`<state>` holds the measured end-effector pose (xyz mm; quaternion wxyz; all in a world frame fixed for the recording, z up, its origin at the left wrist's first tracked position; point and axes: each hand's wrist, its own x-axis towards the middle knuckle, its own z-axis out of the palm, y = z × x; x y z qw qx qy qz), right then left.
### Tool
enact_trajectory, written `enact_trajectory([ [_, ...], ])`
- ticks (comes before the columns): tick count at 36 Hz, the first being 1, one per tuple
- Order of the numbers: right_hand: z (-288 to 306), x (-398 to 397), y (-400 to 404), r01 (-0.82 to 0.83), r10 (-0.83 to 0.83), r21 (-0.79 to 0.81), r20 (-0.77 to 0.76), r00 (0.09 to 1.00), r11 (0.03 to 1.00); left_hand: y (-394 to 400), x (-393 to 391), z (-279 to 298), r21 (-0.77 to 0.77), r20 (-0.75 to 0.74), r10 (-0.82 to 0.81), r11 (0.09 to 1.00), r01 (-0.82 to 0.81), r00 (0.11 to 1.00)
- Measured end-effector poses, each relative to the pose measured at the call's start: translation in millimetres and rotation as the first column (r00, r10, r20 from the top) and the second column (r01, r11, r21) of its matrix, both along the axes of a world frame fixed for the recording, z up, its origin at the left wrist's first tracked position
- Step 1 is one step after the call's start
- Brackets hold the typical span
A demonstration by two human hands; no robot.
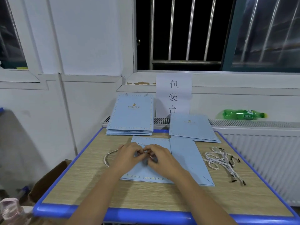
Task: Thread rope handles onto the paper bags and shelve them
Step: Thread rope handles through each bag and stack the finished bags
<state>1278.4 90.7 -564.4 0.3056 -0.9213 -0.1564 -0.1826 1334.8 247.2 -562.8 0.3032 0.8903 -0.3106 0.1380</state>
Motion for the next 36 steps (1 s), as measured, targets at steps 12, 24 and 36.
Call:
enact_trajectory([
  [12, -1.1, -0.5, -1.4, 0.035, -0.036, 0.043, 0.031, 0.999, 0.998, 21.7, -17.4, -1.9, 0.086, -0.096, 0.271, 0.961, -0.263, 0.958],
  [24, 6.1, -6.7, 1.6, 0.082, -0.079, -0.045, 0.068, 0.995, 0.996, 24.8, -25.7, 5.4, -0.210, -0.391, 0.092, 0.960, -0.186, 0.916],
  [36, 7.0, -11.1, 28.8, -0.106, 0.114, -0.090, 0.092, 0.989, 0.990, 26.1, -20.2, 8.8, -0.365, -0.575, -0.056, 0.910, -0.196, 0.816],
])
